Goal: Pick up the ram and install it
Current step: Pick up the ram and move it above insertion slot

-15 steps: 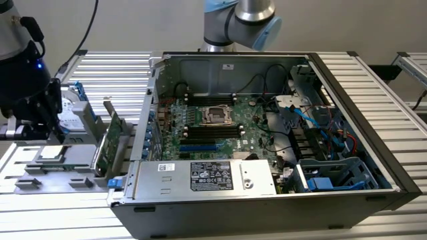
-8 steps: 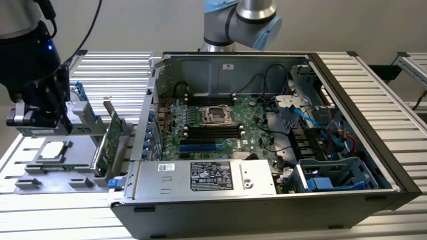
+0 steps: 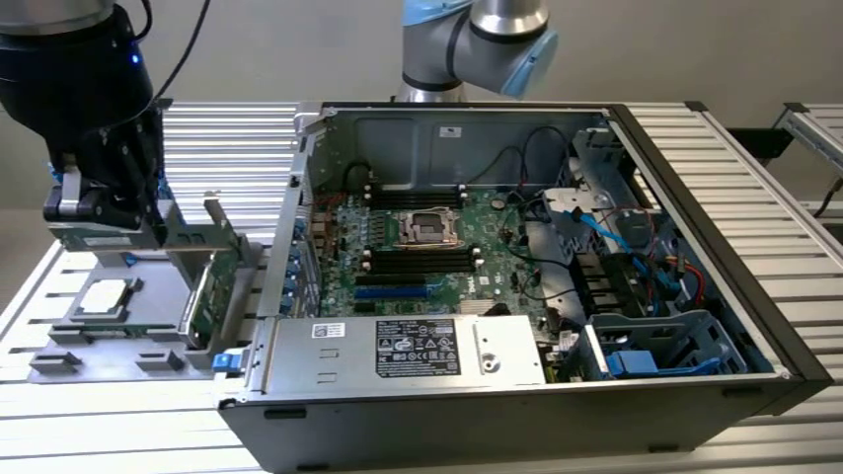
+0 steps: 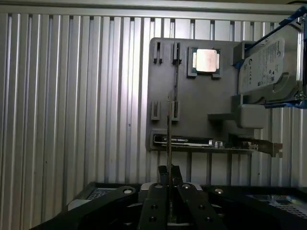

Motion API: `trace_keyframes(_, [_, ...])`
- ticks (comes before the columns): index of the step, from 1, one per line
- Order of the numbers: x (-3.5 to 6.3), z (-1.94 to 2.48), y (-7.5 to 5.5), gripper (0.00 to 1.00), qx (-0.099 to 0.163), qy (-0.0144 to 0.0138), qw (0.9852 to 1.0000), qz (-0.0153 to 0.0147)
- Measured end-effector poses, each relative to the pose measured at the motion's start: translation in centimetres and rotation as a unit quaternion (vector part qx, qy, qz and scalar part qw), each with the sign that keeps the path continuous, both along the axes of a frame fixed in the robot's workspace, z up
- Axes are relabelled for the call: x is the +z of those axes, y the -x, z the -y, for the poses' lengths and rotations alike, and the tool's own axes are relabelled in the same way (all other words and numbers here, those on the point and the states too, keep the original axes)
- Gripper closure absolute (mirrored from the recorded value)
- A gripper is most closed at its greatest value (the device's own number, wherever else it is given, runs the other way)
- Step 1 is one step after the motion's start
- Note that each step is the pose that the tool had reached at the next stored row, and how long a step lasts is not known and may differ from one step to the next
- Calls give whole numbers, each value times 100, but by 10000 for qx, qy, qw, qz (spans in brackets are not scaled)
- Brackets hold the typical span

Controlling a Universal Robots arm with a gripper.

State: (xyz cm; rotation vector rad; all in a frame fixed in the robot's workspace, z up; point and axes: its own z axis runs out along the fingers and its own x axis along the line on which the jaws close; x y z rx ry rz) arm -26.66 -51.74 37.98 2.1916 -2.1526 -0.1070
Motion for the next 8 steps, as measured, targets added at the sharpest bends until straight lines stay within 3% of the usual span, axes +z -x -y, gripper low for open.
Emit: trace_keyframes(8, [2, -43, -270, 86, 0, 140, 9999, -3])
